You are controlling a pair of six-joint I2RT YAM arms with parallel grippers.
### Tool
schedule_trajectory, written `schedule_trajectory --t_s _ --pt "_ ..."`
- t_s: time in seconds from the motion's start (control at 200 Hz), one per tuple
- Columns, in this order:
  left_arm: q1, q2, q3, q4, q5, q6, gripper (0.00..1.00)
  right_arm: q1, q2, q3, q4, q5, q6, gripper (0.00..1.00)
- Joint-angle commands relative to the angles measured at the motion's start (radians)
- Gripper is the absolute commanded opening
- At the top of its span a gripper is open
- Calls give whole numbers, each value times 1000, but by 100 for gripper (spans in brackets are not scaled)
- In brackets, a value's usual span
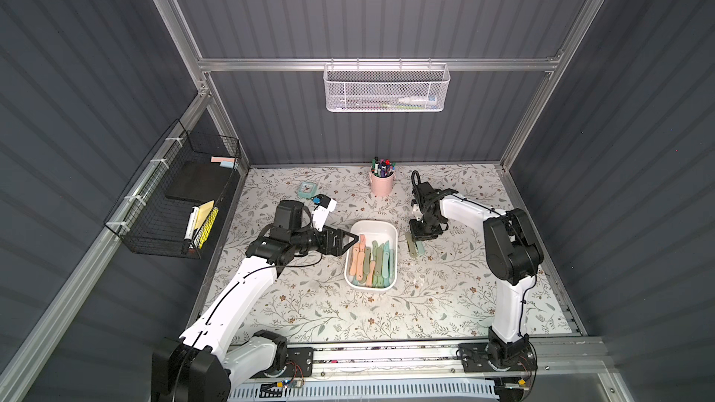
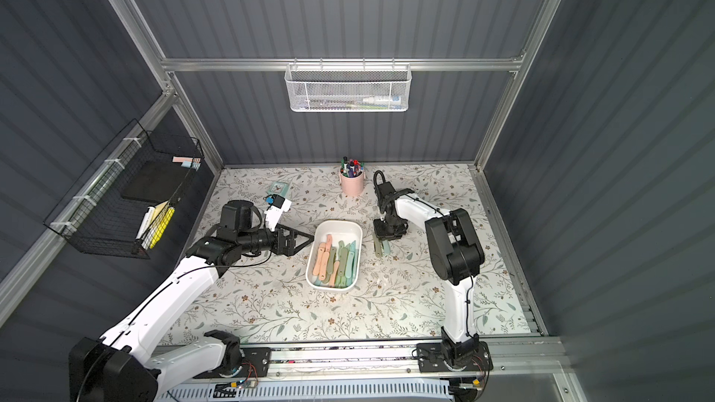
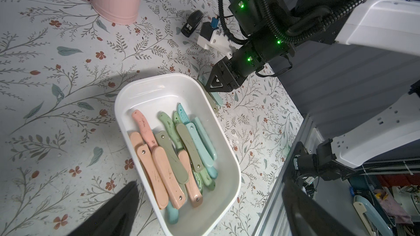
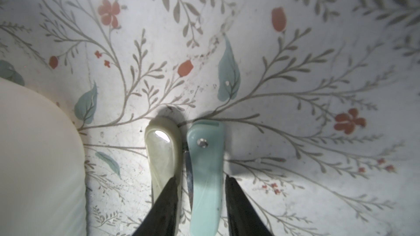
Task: Take the fruit knife out of the storage box
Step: Place the fruit knife at the center of the board.
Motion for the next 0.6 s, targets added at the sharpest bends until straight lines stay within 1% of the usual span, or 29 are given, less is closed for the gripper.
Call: schedule_trajectory --t_s 0.0,0.145,0.255,0.335,0.485,0.595 --pt "4 -17 16 -16 -9 18 99 -4 13 3 -17 -7 14 38" --pt "4 -16 16 -16 -9 18 100 -4 -2 3 -22 -2 18 38" --pt "4 -21 15 -15 -12 18 99 -4 -45 -2 -25 -8 26 39" --pt "4 -25 14 -15 -22 17 99 -1 -89 -10 -27 4 35 43" --pt "4 -59 6 -20 -106 15 99 15 -186 -37 -8 16 40 46" --pt "4 -83 3 -38 -195 15 99 60 -252 -43 14 16 46 48"
